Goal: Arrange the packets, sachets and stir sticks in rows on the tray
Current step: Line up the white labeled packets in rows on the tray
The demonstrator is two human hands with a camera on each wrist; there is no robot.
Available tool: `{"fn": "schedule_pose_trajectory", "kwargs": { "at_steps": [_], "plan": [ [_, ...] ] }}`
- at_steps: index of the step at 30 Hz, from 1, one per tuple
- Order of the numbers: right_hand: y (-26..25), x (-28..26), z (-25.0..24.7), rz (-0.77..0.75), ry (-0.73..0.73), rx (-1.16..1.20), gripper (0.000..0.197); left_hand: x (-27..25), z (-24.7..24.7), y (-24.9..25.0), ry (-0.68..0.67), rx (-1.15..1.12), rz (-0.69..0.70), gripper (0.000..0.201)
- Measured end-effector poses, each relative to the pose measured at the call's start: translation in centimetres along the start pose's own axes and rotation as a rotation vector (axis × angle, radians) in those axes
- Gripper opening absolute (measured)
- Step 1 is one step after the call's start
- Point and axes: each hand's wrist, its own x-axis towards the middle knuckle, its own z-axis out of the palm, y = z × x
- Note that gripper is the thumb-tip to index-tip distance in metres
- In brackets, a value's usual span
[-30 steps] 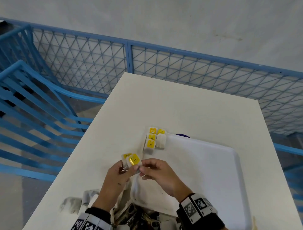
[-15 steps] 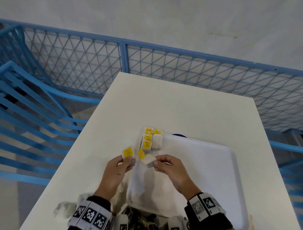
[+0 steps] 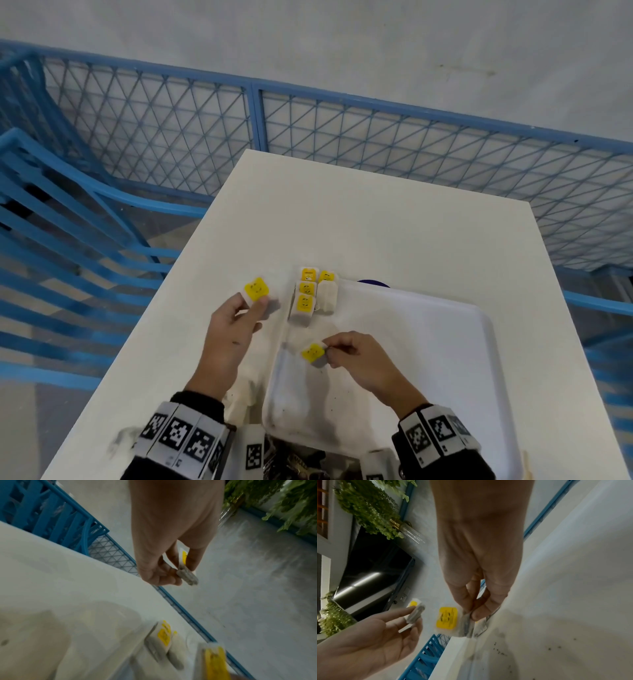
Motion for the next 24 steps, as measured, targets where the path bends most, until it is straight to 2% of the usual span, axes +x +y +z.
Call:
{"fn": "schedule_pose_trajectory", "kwargs": {
  "at_steps": [3,5,9,12,14,19,24],
  "plan": [
    [0.8,0.0,-1.1,0.051,0.176,0.105,0.020,0.6,-0.8,0.2,0.048,-0.014,0.034,0.016],
    [1.0,-0.1,-1.8,0.060,0.243,0.220,0.017,0.8,-1.2,-0.1,0.029,0.004,0.021,0.018],
    [0.5,-0.3,-2.3,0.021,0.224,0.286,0.016,0.7,-0.6,-1.6,-0.082,0.085,-0.030,0.016],
    [0.5,0.5,-1.8,0.046,0.225,0.337,0.010,1.0,0.0,-3.0,-0.143,0.267,-0.032,0.009],
    [0.7,1.2,-1.2,0.071,0.245,0.337,0.007,1.6,0.3,-4.0,-0.147,0.370,-0.031,0.001],
    [1.1,3.0,0.4,0.121,0.376,0.241,0.008,2.7,1.4,-5.0,-0.163,0.611,0.004,0.020],
    [1.4,4.2,1.1,0.140,0.462,0.116,0.013,3.8,2.2,-5.0,-0.165,0.737,0.053,0.011]
  ]
}}
